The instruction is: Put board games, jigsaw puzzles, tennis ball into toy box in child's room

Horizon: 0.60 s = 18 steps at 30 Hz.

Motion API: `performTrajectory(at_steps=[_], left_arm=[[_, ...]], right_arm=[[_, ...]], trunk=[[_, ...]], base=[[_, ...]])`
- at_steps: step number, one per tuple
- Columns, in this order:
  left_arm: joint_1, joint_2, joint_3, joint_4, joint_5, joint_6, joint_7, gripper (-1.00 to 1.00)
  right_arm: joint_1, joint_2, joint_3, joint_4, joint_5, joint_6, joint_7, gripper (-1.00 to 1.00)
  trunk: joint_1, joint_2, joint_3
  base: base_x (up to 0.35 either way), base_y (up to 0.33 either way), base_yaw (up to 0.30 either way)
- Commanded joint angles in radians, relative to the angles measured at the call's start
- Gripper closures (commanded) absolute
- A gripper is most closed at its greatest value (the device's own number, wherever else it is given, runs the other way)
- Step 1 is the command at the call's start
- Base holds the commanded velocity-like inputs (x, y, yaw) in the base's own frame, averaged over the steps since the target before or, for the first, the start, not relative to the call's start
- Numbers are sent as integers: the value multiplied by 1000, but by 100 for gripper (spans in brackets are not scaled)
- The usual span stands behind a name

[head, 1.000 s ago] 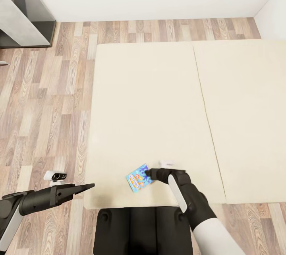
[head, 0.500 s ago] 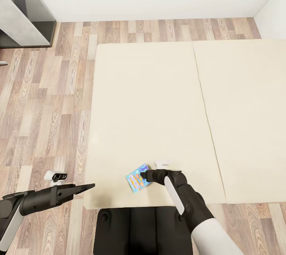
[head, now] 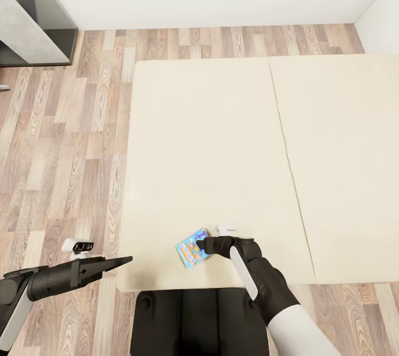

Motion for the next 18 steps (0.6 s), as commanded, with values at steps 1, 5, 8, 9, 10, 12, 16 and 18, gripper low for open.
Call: performTrajectory(at_steps=[1, 5, 8, 9, 10, 12, 16, 18], left_arm=[[0, 0, 0, 0, 0, 10, -4, -100], [0, 0, 0, 0, 0, 10, -4, -100], [0, 0, 0, 0, 1, 10, -4, -100], [0, 0, 0, 0, 1, 10, -4, -100], [0, 0, 0, 0, 1, 10, -4, -100], [0, 0, 0, 1, 1, 10, -4, -100], [0, 0, 0, 2, 0, 10, -4, -100], [-1, 0, 0, 3, 1, 10, -4, -100]], right_arm=[[0, 1, 0, -1, 0, 4, 0, -100], [0, 4, 0, -1, 1, 4, 0, -100], [0, 7, 0, -1, 1, 4, 0, -100], [0, 7, 0, -1, 2, 4, 0, -100], [0, 7, -1, -1, 2, 4, 0, -100], [0, 6, -1, -1, 2, 5, 0, -100], [0, 7, -1, -1, 1, 5, 2, -100], [0, 7, -2, -1, 1, 5, 2, -100]], trunk=[[1, -2, -2], [1, -2, -7], [1, -2, -11], [1, -2, -13], [1, -2, -14], [1, -2, -18], [1, -2, -24], [1, -2, -27]], base=[[0, 0, 0], [0, 0, 0], [0, 0, 0], [0, 0, 0], [0, 0, 0], [0, 0, 0], [0, 0, 0], [0, 0, 0]])
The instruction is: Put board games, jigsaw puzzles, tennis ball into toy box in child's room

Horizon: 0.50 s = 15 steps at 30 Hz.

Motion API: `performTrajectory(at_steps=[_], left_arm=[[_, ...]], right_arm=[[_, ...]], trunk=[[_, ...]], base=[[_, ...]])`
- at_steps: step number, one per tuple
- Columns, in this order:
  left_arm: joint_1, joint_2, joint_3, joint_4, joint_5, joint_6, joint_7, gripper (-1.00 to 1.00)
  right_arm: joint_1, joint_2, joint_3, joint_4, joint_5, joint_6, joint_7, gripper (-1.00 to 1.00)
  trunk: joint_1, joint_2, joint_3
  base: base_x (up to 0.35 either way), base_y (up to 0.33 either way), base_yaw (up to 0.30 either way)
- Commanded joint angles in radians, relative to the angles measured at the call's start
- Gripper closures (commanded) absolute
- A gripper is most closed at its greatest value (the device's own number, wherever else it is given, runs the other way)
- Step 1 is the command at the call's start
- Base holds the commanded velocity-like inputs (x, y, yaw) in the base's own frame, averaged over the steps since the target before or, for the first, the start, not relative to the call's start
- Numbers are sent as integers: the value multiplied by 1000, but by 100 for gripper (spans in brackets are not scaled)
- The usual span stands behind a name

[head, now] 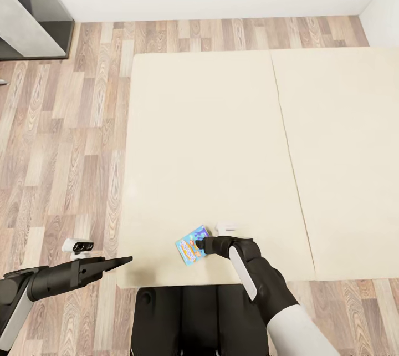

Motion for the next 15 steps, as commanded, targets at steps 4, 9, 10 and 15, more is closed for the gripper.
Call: performTrajectory(at_steps=[4, 9, 10, 15], left_arm=[[0, -1, -2, 0, -1, 11, -4, -100], [0, -2, -3, 1, -2, 11, -4, -100], [0, -2, -2, 1, -2, 11, -4, -100], [0, 4, 2, 1, 0, 10, -4, -100]], right_arm=[[0, 0, 0, -1, 0, 5, 1, -100], [0, 0, 0, -2, 1, 5, 1, -100], [-1, 0, 0, -2, 1, 5, 1, -100], [-2, 1, 0, -5, 1, 4, 5, -100]], trunk=[[1, -2, -8], [1, -2, -16], [1, -2, -17], [1, -2, -25]], base=[[0, 0, 0], [0, 0, 0], [0, 0, 0], [0, 0, 0]])
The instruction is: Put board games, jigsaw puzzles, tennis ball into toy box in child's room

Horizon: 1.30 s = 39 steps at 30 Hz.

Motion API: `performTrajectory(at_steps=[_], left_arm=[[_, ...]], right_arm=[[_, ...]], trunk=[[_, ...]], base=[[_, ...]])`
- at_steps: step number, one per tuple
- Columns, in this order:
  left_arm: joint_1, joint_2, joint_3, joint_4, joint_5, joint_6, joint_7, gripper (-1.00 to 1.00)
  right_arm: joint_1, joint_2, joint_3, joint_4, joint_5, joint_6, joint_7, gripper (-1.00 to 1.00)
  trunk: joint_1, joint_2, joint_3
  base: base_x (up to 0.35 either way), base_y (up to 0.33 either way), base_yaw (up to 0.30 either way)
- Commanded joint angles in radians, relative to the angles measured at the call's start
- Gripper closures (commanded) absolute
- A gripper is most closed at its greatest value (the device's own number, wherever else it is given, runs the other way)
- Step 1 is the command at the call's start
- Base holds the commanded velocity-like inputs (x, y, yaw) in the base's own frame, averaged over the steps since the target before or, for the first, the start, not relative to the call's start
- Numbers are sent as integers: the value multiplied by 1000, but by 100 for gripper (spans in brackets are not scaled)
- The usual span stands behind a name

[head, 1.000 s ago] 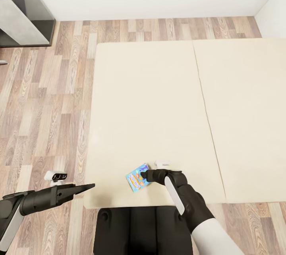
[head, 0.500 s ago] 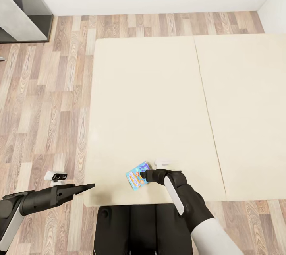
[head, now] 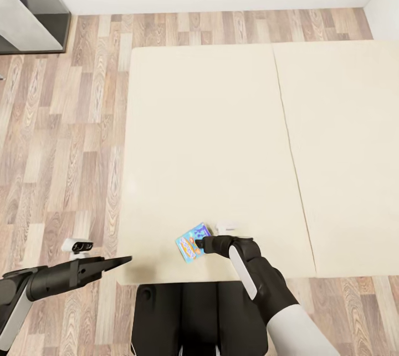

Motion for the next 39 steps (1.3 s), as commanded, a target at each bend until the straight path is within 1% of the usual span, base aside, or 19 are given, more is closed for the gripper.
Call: performTrajectory(at_steps=[1, 4, 9, 10, 13, 15, 17, 18, 19, 20, 22, 23, 26, 28, 35, 39], left_arm=[[0, 2, 2, 0, 1, 11, -4, -100], [0, 4, 14, -1, 4, 12, -4, -100], [0, 14, 56, 0, 10, 14, -4, -100], [0, 19, 65, -1, 10, 14, -4, -100], [0, 30, 76, 0, 11, 15, -4, -100], [1, 47, 81, -1, 12, 15, -4, -100], [2, 58, 83, -1, 13, 15, -4, -100], [3, 70, 84, 0, 16, 15, -4, -100], [4, 76, 84, 0, 20, 16, -4, -100], [5, 86, 85, 0, 32, 15, -4, -100], [5, 95, 85, 1, 49, 15, -4, -100], [6, 101, 85, 2, 69, 15, -4, -100], [6, 108, 85, 2, 98, 14, -4, -100], [6, 111, 85, 2, 111, 13, -4, -100], [7, 113, 86, 2, 119, 13, -4, -100], [7, 113, 85, 2, 120, 12, -4, -100]], right_arm=[[0, 0, 0, -2, 1, 5, 1, -100], [-1, 1, 0, -4, 1, 4, 1, -100], [-1, -1, 0, -5, 1, 4, 2, -100], [-1, -1, 0, -5, 1, 4, 2, -100], [-1, -1, 0, -6, 1, 4, 3, -100], [-1, 0, 0, -6, 1, 4, 3, -100], [0, 0, 0, -8, 2, 3, 2, -100], [-1, 1, 1, -10, 2, 4, 2, -100], [-1, 1, 1, -11, 2, 4, 2, -100], [-1, 2, 1, -12, 2, 4, 1, -100], [-1, 4, 1, -13, 1, 4, -1, -100], [-2, 8, 1, -13, 1, 3, -2, -100], [-6, 8, 1, -16, 2, 3, -5, -100], [-8, 8, -1, -17, 4, 2, -8, -100], [-12, 8, -3, -20, 1, -6, -7, -100], [-11, 8, -1, -18, 5, -58, -4, -100]], trunk=[[1, -2, -2], [1, -2, -3], [1, -2, -3], [1, -2, -3], [1, -2, -4], [1, -2, -4], [1, -2, -4], [1, -2, -4], [1, -2, -4], [1, -2, -4], [1, -2, -4], [1, -2, -4], [1, -2, -4], [1, -2, -4], [1, -2, -4], [1, -2, -4]], base=[[0, 0, 0], [0, 0, 0], [0, 0, 0], [0, 0, 0], [0, 0, 0], [0, 0, 0], [0, 0, 0], [0, 0, 0], [0, 0, 0], [0, 0, 0], [0, 0, 0], [0, 0, 0], [0, 0, 0], [0, 0, 0], [0, 0, 0], [0, 0, 0]])
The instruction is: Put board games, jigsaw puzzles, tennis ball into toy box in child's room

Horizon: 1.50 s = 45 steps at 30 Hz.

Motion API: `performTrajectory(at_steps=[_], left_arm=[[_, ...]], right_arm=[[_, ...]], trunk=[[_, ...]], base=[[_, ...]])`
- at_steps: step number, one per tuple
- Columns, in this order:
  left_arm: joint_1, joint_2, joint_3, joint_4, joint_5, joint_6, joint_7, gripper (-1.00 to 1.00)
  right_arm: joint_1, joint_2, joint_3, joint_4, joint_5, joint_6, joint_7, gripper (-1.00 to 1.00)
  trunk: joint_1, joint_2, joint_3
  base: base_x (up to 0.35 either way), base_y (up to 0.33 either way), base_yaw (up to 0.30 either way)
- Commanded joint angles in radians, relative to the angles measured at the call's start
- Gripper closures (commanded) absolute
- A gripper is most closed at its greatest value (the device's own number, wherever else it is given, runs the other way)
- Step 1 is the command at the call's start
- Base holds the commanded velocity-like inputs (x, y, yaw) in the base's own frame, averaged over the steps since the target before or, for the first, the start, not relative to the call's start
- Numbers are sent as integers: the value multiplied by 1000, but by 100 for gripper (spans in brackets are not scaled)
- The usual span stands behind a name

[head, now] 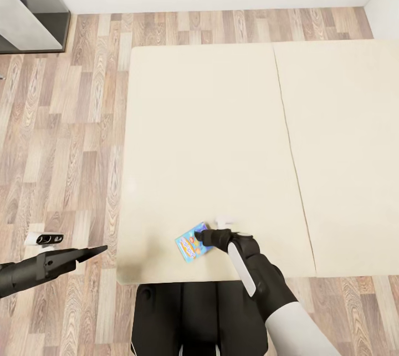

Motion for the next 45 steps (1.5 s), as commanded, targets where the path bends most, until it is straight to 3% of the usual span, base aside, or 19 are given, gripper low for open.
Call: performTrajectory(at_steps=[1, 12, 45], left_arm=[[0, 0, 0, 0, -1, 10, -4, -100], [0, 0, 0, 0, -1, 10, -4, -100], [0, -3, -3, -2, -1, 9, -4, -100]], right_arm=[[0, 0, 0, -1, 1, -14, 2, -100], [0, 0, 1, 0, 1, -52, 6, -100], [1, 0, 2, 7, -6, -47, 6, -100]], trunk=[[1, -2, -1], [1, -2, -6], [1, -2, -57]], base=[[0, 0, 0], [0, 0, 0], [0, 0, 0]])
